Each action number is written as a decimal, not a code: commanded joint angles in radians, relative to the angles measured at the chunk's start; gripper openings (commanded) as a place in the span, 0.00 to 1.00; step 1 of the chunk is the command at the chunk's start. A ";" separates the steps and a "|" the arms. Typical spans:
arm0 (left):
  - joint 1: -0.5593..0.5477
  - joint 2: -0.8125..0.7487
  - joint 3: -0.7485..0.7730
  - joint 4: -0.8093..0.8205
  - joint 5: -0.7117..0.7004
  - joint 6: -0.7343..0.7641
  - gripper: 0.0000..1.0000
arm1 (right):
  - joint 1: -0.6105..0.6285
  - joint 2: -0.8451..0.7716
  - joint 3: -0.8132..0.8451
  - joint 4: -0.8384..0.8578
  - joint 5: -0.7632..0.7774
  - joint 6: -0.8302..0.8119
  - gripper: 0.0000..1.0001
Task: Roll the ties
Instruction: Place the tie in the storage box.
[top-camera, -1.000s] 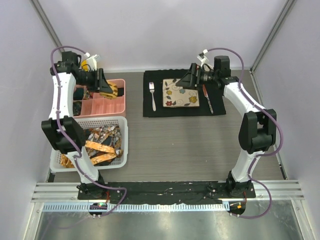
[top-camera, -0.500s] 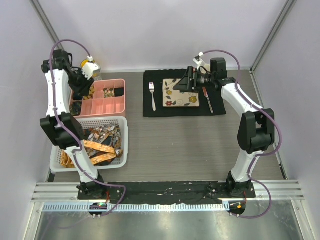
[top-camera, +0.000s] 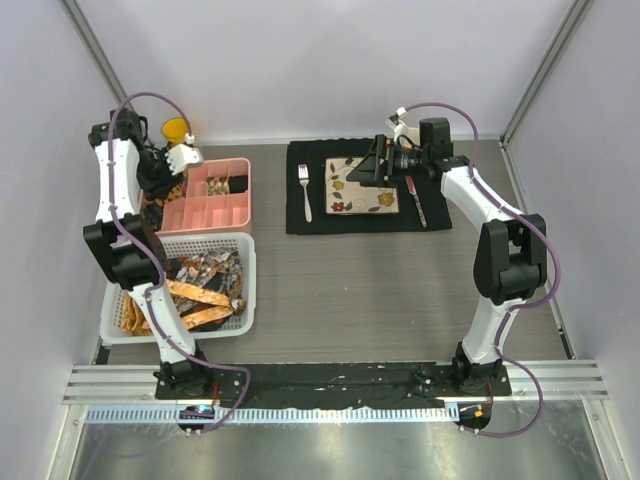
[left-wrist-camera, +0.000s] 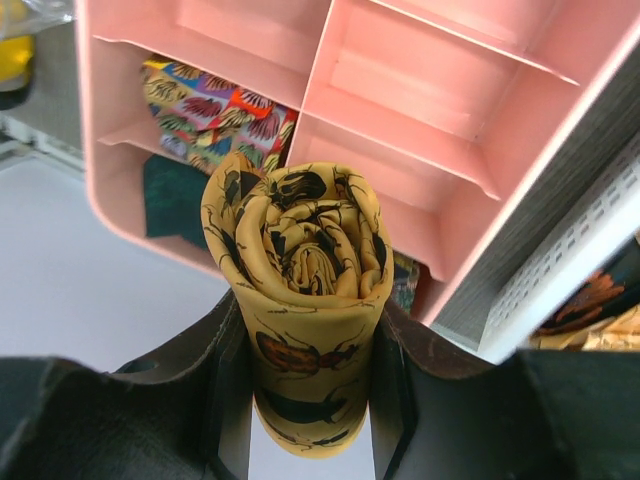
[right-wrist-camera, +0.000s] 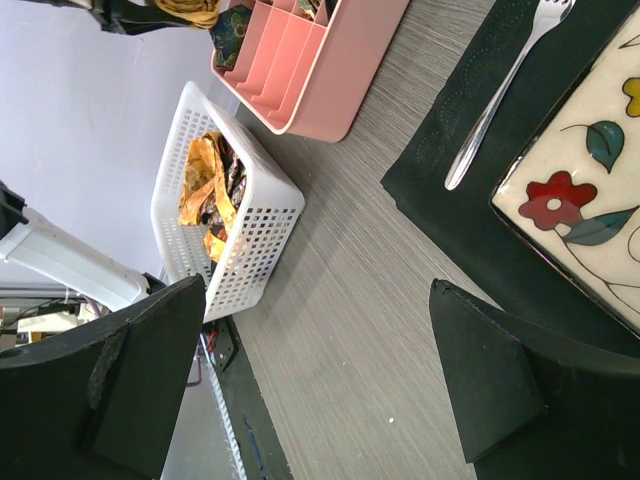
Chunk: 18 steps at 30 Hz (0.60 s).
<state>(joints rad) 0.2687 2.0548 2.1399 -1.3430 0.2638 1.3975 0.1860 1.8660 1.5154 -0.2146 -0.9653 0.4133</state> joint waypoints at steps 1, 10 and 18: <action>0.003 0.059 0.069 -0.315 0.035 -0.205 0.00 | 0.000 -0.001 0.023 0.014 -0.001 -0.014 1.00; 0.027 0.105 0.049 -0.277 0.166 -0.699 0.00 | 0.000 0.005 0.023 0.014 -0.003 -0.018 1.00; 0.105 0.123 0.032 -0.265 0.198 -0.916 0.00 | 0.000 0.009 0.016 0.011 -0.004 -0.019 1.00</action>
<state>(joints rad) 0.3321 2.1838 2.1868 -1.3422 0.4263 0.6521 0.1860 1.8744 1.5154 -0.2146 -0.9646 0.4129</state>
